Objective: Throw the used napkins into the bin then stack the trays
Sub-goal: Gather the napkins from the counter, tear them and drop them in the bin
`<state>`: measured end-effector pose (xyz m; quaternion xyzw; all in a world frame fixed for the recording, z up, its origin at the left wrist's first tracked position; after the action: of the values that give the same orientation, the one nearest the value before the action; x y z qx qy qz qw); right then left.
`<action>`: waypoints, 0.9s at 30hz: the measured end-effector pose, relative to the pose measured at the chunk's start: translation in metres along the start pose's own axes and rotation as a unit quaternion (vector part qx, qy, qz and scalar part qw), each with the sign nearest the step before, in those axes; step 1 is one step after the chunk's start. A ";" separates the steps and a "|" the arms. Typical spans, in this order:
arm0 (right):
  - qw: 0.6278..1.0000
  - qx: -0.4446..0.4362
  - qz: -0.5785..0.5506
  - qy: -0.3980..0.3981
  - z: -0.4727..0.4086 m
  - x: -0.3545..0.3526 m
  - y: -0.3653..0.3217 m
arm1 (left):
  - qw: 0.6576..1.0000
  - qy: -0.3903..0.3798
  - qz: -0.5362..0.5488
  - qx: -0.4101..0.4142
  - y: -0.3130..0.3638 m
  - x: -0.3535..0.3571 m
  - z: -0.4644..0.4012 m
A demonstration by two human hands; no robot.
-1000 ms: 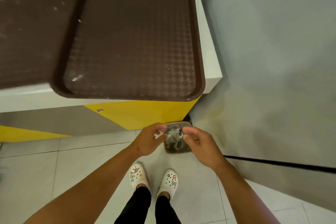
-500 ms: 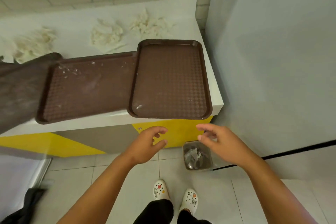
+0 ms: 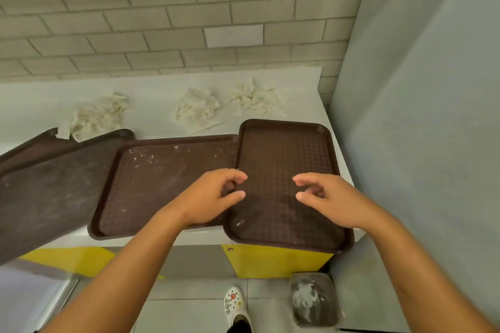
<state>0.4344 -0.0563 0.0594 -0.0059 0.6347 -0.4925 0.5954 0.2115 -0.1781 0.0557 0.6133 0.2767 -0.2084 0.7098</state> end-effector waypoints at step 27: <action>0.945 0.083 0.268 -0.167 -0.311 -0.061 0.003 | 0.989 -0.070 -0.127 -0.016 -0.102 -0.111 -0.278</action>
<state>0.2170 0.1743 0.0425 0.1317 0.4612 -0.3581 0.8011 0.0244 0.0746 0.0244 0.5457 0.3052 -0.3350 0.7049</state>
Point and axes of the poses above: each hand's wrist, its own z-axis away from the middle knuckle, its own x-axis out of the palm, y = z × x, the point moved 8 cm from there along -z, towards the middle knuckle, and after that the axes turned 6 degrees about z, right-handed, at the moved point
